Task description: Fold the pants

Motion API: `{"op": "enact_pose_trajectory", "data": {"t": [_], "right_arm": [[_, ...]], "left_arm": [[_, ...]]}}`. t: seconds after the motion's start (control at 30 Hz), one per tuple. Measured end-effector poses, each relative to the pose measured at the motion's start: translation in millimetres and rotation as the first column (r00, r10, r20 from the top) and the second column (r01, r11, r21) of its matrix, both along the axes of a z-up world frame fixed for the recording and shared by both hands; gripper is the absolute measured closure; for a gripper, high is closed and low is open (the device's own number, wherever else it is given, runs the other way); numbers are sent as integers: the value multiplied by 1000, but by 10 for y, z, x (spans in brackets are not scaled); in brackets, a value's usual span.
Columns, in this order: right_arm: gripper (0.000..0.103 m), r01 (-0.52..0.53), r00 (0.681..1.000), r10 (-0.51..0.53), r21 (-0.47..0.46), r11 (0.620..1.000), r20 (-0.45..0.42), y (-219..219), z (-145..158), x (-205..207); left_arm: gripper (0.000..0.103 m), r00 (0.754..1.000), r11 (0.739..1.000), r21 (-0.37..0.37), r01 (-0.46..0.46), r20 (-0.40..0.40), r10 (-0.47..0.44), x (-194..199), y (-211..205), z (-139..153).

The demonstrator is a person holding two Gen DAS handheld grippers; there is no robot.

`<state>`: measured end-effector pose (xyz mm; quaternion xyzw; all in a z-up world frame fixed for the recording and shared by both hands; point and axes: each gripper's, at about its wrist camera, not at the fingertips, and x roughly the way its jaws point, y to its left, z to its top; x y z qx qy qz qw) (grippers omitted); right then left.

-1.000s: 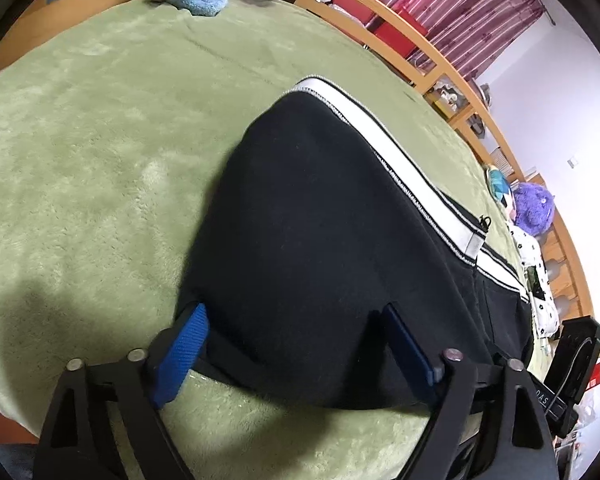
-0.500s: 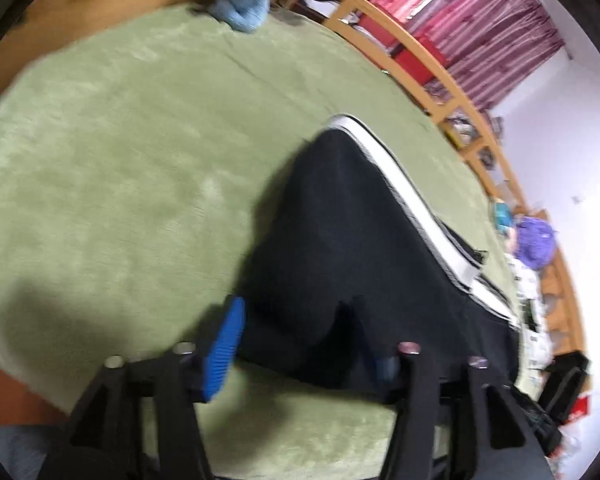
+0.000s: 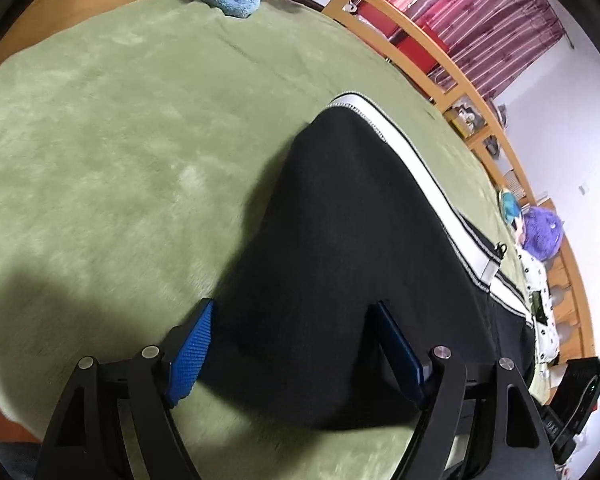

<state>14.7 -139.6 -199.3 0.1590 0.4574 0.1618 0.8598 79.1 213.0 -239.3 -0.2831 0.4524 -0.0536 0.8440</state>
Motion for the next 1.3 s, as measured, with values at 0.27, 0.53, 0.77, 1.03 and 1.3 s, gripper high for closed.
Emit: {"op": "enact_pose_trajectory", "data": {"t": [0.27, 0.53, 0.77, 1.03, 1.3], "right_arm": [[49, 8, 1000, -8, -18, 1000, -8, 31, -16, 15], [49, 30, 1000, -30, -26, 999, 6, 6, 147, -41], [49, 115, 993, -112, -66, 991, 42, -323, 350, -233], [50, 245, 967, -237, -92, 965, 89, -1027, 568, -521], [50, 357, 929, -345, -82, 930, 132, -1907, 717, -849]], "left_arm": [[58, 998, 999, -52, 15, 67, -12, -74, -29, 143], [64, 1000, 1000, -28, 12, -3, -12, 33, -149, 16], [77, 997, 999, -28, 22, 81, -19, -106, -220, 501], [77, 961, 977, 176, 119, 225, -158, -205, -936, 1581], [78, 862, 846, 476, 240, 297, -411, -306, -2594, 2539]]}}
